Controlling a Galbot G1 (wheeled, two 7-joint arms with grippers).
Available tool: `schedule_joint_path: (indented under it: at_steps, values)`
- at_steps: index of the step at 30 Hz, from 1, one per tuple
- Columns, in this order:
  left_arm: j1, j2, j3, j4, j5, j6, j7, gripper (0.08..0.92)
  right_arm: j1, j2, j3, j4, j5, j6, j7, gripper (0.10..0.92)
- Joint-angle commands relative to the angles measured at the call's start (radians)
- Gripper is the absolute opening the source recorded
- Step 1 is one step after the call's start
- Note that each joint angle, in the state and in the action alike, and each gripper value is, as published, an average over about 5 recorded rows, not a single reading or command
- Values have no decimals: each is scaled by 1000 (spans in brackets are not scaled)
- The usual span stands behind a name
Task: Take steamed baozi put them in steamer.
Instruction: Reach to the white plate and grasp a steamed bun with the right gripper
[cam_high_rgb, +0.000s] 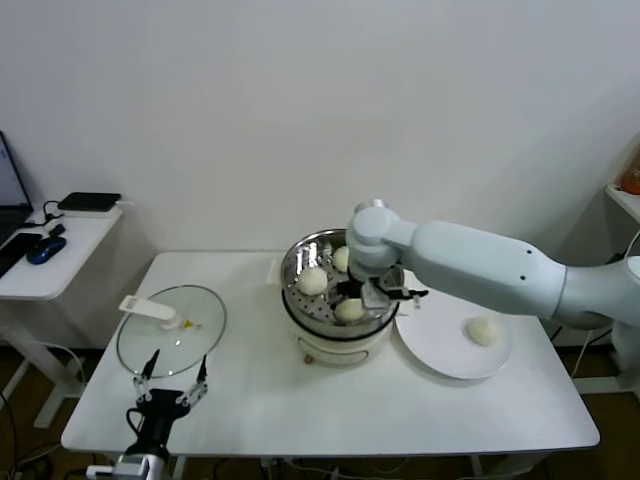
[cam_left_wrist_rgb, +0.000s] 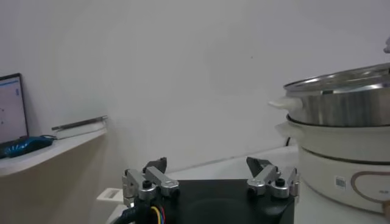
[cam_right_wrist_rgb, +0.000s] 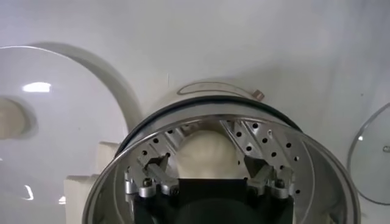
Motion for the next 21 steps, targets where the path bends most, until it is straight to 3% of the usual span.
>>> schedule_joint_path:
  at_steps: [1,6,21]
  values:
    - [-3,-1,6,-2,2,3,0,823,86,-14,-5,-5,110,19,-10,823]
    - [-6,-1,11,-9,4,7,0,823,190,-51,-34,-30,207,-3,-8,823]
    - [-10,18,33,-38,-4,19,-5,823,494,-296,-386,-285,878,-498,13,823]
